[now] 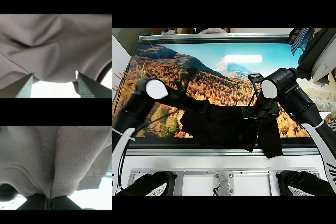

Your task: Fold the clothes and pants, and hang the long-sleeved shirts on hangers.

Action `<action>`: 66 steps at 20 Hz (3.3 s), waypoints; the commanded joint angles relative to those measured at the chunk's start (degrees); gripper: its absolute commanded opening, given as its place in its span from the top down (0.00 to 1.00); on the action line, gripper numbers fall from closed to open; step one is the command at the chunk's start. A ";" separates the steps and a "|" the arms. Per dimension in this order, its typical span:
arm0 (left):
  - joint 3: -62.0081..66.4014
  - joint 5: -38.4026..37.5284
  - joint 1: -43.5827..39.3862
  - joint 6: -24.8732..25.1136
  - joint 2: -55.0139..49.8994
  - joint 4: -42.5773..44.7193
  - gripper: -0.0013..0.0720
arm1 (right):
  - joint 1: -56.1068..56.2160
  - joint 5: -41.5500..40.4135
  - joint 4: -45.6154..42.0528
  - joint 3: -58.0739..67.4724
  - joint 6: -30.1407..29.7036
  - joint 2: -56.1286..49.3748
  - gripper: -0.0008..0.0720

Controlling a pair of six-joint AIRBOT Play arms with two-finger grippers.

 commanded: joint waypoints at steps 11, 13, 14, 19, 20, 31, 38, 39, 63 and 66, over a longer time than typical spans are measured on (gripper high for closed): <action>7.02 13.90 26.51 4.92 -4.17 38.10 0.22 | -0.02 0.00 0.07 0.02 -0.02 -0.07 0.95; 7.02 15.56 30.69 4.92 -8.46 38.01 0.22 | -0.02 0.00 0.07 0.02 -0.02 -0.07 0.95; 7.02 16.85 32.68 4.92 -10.86 37.99 0.22 | -0.02 0.00 0.04 0.02 -0.02 -0.11 0.95; 7.04 27.58 40.83 4.94 -22.84 37.97 0.22 | -0.02 0.00 0.07 0.02 -0.02 -0.15 0.95; 7.04 28.76 41.70 4.94 -24.72 37.99 0.22 | -0.02 0.00 0.07 0.02 -0.02 -0.15 0.95; 10.10 36.24 44.28 7.37 -37.20 51.10 0.00 | -0.02 0.00 0.07 0.02 -0.02 -0.15 0.95; 22.75 29.46 44.54 7.39 -46.77 51.01 0.00 | -0.02 0.00 0.07 0.02 -0.02 -0.15 0.95; 23.15 29.62 44.54 7.39 -47.41 51.04 0.00 | -0.02 0.00 0.04 0.02 -0.02 -0.15 0.95; 23.52 22.29 44.35 7.48 -38.42 50.95 0.96 | -0.02 0.00 0.07 0.02 -0.02 -0.15 0.95; 23.52 21.40 42.66 7.48 -34.14 50.82 0.96 | -0.02 0.00 0.09 0.02 -0.02 -0.15 0.95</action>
